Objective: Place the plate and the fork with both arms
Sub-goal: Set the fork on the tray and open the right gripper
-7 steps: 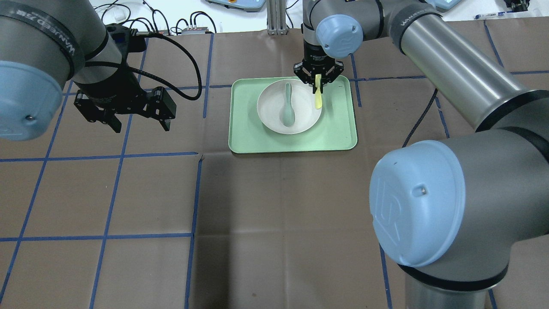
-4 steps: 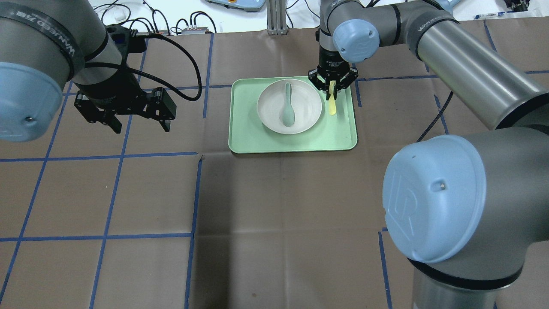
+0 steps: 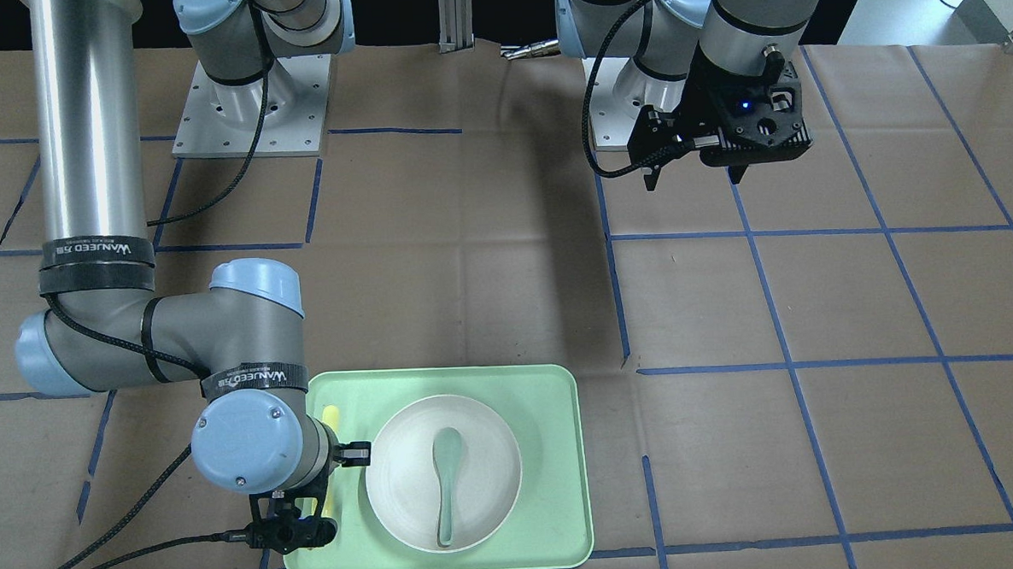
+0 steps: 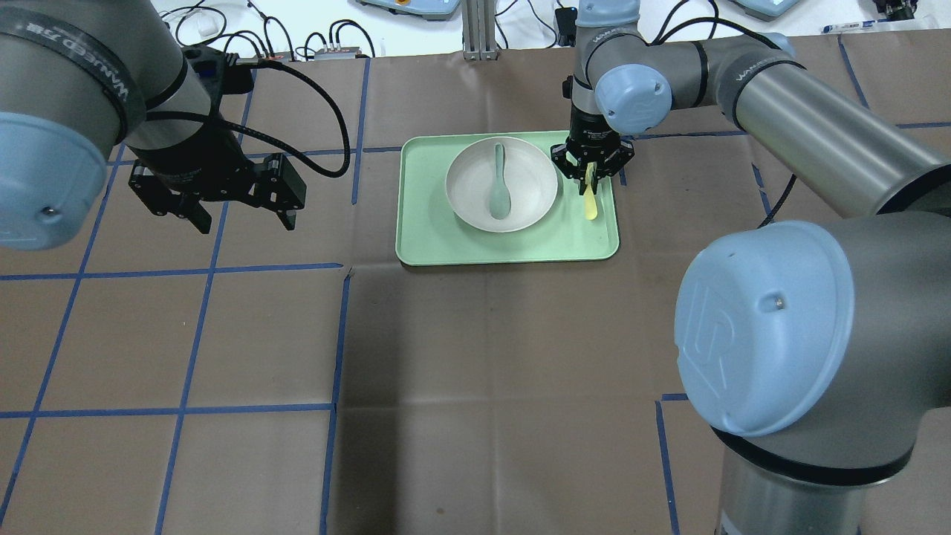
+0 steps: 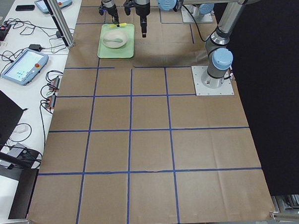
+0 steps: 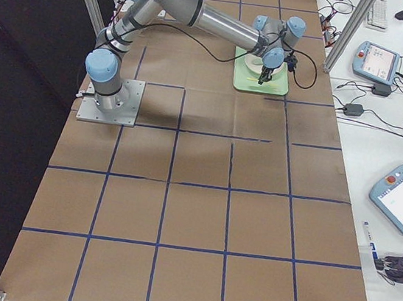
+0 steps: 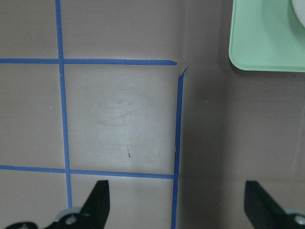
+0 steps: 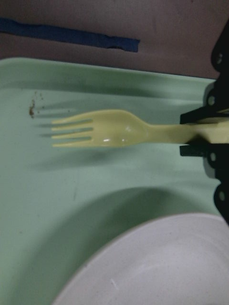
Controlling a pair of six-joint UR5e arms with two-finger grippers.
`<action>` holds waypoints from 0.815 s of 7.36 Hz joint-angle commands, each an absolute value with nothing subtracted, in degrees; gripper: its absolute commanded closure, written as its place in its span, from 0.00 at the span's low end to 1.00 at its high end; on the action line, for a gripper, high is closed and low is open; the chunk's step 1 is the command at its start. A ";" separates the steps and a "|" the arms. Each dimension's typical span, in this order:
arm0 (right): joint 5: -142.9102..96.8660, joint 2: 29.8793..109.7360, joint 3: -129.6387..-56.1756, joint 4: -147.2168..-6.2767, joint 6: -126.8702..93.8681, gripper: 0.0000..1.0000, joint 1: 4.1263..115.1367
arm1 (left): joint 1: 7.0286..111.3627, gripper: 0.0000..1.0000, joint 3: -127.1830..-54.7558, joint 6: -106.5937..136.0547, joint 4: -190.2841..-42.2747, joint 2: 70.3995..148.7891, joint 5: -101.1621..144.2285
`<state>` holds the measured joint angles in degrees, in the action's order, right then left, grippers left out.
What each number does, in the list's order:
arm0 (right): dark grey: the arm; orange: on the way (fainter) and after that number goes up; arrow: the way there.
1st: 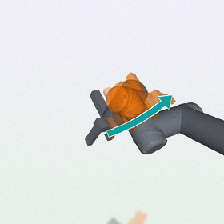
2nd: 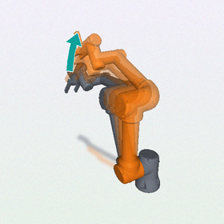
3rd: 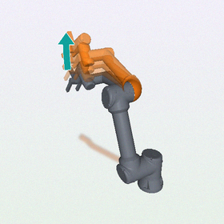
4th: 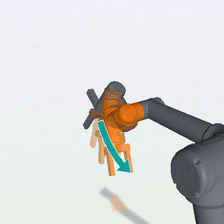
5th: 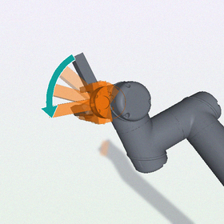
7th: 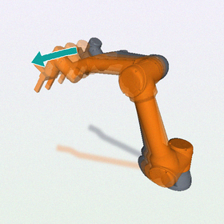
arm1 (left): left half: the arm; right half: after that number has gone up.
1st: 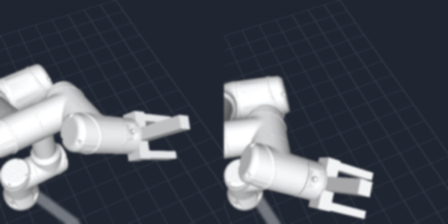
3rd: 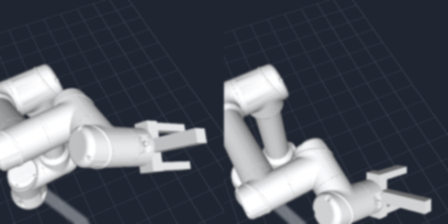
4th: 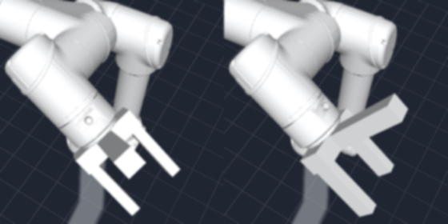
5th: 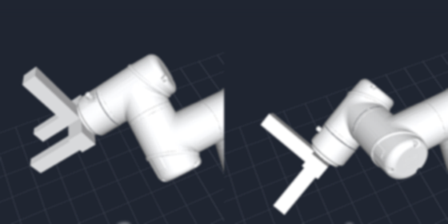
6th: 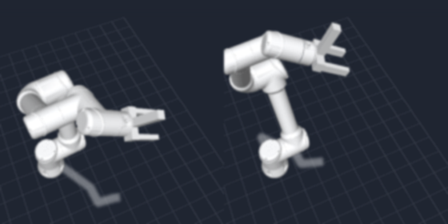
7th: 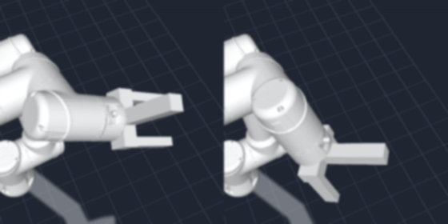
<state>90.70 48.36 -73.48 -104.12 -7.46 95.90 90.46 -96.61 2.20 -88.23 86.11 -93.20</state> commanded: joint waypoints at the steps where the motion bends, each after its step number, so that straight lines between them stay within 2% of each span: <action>1: 90.79 47.38 -72.87 -104.59 -7.47 0.97 96.06 | 90.53 0.00 -96.68 2.20 -88.24 86.04 -93.16; 2: 91.05 47.29 -72.77 -104.59 -7.12 0.55 95.98 | 90.53 0.00 -96.59 2.20 -88.24 86.04 -93.16; 3: 91.05 47.89 -72.60 -104.50 -7.12 0.01 95.98 | 90.53 0.00 -96.59 2.20 -88.24 86.04 -93.16; 6: 91.23 51.92 -70.67 -101.10 -7.03 0.00 95.36 | 90.53 0.00 -96.59 2.20 -88.24 86.04 -93.16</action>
